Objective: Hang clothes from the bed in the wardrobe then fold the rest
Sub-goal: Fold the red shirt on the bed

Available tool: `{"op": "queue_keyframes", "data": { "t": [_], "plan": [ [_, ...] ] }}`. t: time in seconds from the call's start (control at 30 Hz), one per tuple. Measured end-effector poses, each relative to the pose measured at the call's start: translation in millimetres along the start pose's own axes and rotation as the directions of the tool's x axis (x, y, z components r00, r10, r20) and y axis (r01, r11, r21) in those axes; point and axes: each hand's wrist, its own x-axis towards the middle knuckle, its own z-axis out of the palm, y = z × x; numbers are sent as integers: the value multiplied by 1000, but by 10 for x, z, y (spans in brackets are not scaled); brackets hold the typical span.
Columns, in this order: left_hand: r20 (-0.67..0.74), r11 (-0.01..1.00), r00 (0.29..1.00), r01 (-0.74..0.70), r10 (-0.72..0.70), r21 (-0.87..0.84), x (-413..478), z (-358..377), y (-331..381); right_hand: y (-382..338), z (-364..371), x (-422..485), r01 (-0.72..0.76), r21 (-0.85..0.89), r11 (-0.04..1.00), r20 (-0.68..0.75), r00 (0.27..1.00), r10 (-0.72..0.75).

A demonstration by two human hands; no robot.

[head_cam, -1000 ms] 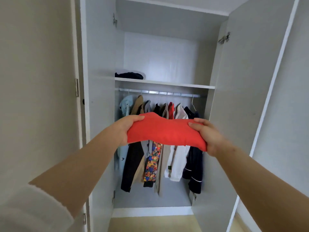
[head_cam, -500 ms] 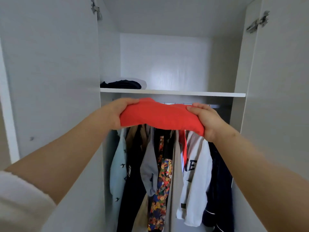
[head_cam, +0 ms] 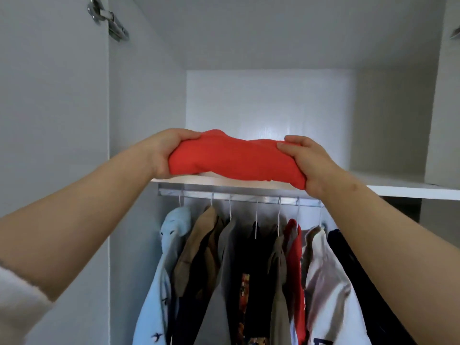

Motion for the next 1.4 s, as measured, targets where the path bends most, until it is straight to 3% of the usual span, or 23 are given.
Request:
{"op": "queue_keyframes", "data": {
  "t": [0.23, 0.4, 0.47, 0.53, 0.57, 0.63, 0.7, 0.77, 0.83, 0.9, 0.93, 0.97, 1.0, 1.03, 1.07, 1.1, 1.17, 1.23, 1.4],
  "plan": [
    [32, 999, 999, -29, 30, -37, 887, 21, -26, 262, -16, 808, 2, -14, 1000, -65, 998, -3],
    [70, 987, 996, -43, 54, -157, 1397, 145, -207, 292, -105, 1273, 116, -201, 973, -80, 988, -134],
    [33, 980, 999, -32, 39, -198, 1547, 267, -263, 363, -167, 1457, 155, -437, 886, -85, 974, -212],
    [-17, 980, 1000, -23, 20, -198, 1667, 444, -289, 440, -235, 1616, 97, -737, 669, -88, 967, -238],
    [-34, 980, 999, -20, 14, -199, 1676, 551, -288, 464, -247, 1674, 63, -809, 585, -89, 970, -227],
    [-30, 978, 999, 9, -16, -208, 1651, 751, -307, 470, -206, 1729, 63, -827, 558, -45, 983, -177],
    [96, 970, 993, 82, -62, -230, 1545, 871, -316, 457, -131, 1746, 114, -789, 603, 59, 992, -111],
    [294, 992, 953, 99, -74, -71, 1462, 859, -308, 442, -126, 1785, 121, -789, 602, 112, 992, -53],
    [346, 992, 937, -5, -40, 129, 1387, 788, -242, 398, -178, 1792, 98, -818, 567, 118, 993, -2],
    [133, 888, 971, -237, 200, 394, 1413, 732, -196, 369, -243, 1793, 43, -834, 550, 102, 992, 78],
    [25, 744, 916, -341, 401, 574, 1455, 724, -196, 360, -264, 1789, 17, -837, 548, 93, 989, 111],
    [-2, 561, 805, -412, 593, 718, 1505, 740, -207, 351, -271, 1776, -1, -837, 547, 87, 987, 134],
    [46, 389, 690, -461, 722, 798, 1544, 772, -222, 347, -270, 1767, -6, -837, 547, 89, 985, 147],
    [129, 272, 624, -505, 771, 819, 1569, 804, -230, 347, -266, 1763, 2, -836, 549, 101, 984, 149],
    [217, 224, 630, -545, 746, 808, 1591, 827, -233, 352, -259, 1762, 16, -835, 550, 120, 981, 154],
    [314, 225, 688, -574, 654, 788, 1598, 841, -239, 363, -246, 1754, 36, -832, 554, 149, 975, 162],
    [467, 305, 819, -562, 334, 769, 1601, 817, -293, 401, -216, 1731, 79, -821, 565, 225, 955, 194],
    [502, 293, 853, -522, 145, 801, 1573, 700, -369, 435, -190, 1717, 108, -820, 561, 283, 930, 235],
    [413, 236, 901, -434, 134, 869, 1425, 373, -414, 402, 3, 1712, 110, -844, 525, 306, 903, 302]
  ]
}}
